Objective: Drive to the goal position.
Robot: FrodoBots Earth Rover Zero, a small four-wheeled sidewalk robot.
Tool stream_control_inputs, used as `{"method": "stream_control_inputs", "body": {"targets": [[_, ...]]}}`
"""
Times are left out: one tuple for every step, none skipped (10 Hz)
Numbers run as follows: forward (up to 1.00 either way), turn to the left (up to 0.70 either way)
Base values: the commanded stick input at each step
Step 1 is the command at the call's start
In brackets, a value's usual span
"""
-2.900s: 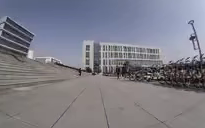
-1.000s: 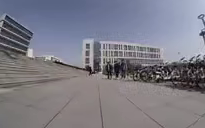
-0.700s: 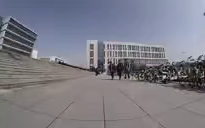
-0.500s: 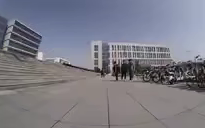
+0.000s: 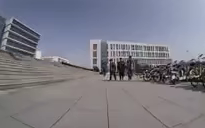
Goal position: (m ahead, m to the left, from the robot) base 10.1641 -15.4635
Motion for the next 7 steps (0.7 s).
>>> {"method": "stream_control_inputs", "body": {"targets": [[0.50,0.00],[0.50,0.24],[0.50,0.40],[0.50,0.44],[0.50,0.48],[0.50,0.21],[0.50,0.00]]}}
